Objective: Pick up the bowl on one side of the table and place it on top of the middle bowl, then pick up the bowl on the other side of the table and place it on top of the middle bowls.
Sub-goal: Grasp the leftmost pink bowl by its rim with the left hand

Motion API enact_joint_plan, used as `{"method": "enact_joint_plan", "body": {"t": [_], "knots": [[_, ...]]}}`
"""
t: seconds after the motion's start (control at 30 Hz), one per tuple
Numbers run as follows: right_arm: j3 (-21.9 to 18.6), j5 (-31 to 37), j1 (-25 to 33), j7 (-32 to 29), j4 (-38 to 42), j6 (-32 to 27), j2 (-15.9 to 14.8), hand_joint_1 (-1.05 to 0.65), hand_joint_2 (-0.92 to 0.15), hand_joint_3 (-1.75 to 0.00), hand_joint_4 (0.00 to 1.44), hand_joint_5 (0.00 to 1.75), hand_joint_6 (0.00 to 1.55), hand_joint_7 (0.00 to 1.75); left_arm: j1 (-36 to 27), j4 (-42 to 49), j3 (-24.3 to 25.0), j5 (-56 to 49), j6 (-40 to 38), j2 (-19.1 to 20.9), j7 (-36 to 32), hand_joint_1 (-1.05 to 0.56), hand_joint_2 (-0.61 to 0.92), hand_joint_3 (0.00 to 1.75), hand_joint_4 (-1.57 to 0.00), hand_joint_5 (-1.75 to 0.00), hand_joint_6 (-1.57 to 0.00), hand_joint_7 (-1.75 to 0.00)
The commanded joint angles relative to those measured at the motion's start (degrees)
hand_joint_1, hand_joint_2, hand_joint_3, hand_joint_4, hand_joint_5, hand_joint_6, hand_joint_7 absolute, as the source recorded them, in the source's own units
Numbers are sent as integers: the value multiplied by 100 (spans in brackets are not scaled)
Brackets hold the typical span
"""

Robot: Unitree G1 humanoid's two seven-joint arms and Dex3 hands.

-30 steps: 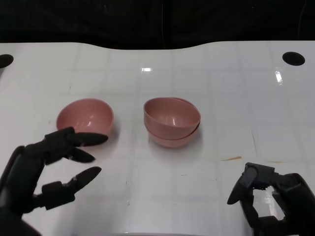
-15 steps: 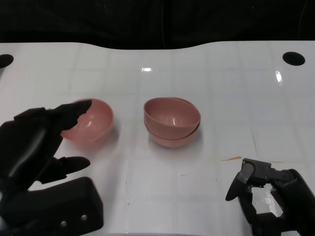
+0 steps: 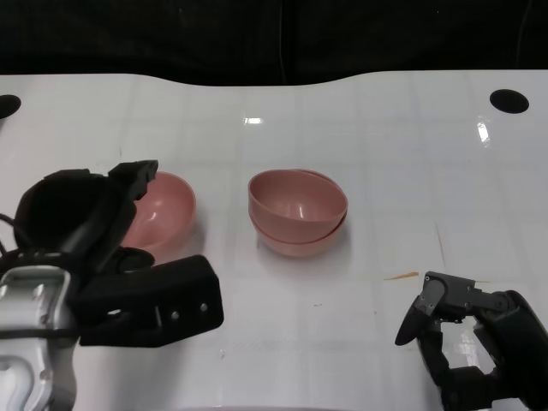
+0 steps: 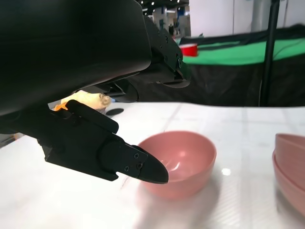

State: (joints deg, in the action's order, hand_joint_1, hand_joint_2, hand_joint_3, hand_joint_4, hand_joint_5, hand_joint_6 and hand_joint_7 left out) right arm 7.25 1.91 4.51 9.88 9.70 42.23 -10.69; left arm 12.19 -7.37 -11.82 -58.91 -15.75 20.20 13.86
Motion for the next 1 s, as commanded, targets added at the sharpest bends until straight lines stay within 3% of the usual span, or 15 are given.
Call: {"method": "enact_joint_plan", "body": {"t": [0.03, 0.53, 0.87, 0.93, 0.97, 1.0], "knots": [[-62, -1, 43, 18, -75, -36, 13, -26, -42, -133, 93, 175, 79, 155, 302, 498, -205, -129, -182, 19, -10, -57, 88, 1, -48, -16, -38, -1], [-98, 55, 83, 35, -174, -159, 42, -26, -45, -130, 92, 175, 79, 154, 1323, 2666, -949, 170, -350, -159, -260, -56, 92, 1, -57, -10, -41, -1], [-136, 124, 107, 0, -173, -170, 59, -24, -44, -130, 90, 175, 80, 153, 2037, 4561, -1325, 602, 261, -366, -1090, -42, 92, 4, -75, -14, -52, -4], [-141, 122, 108, -1, -173, -167, 63, -25, -44, -130, 90, 175, 80, 153, 2118, 4925, -1365, 733, 625, -356, -1457, -34, 92, 10, -66, -101, -72, -3], [-140, 120, 108, -1, -174, -169, 67, -25, -44, -130, 90, 175, 80, 153, 2147, 5091, -1371, 802, 833, -343, -1655, -33, 92, 15, -71, -133, -89, -8], [-137, 107, 107, 3, -176, -172, 75, -24, -44, -130, 90, 175, 80, 153, 2172, 5248, -1390, 840, 1001, -330, -1893, -33, 92, 15, -75, -144, -98, -10]]}}
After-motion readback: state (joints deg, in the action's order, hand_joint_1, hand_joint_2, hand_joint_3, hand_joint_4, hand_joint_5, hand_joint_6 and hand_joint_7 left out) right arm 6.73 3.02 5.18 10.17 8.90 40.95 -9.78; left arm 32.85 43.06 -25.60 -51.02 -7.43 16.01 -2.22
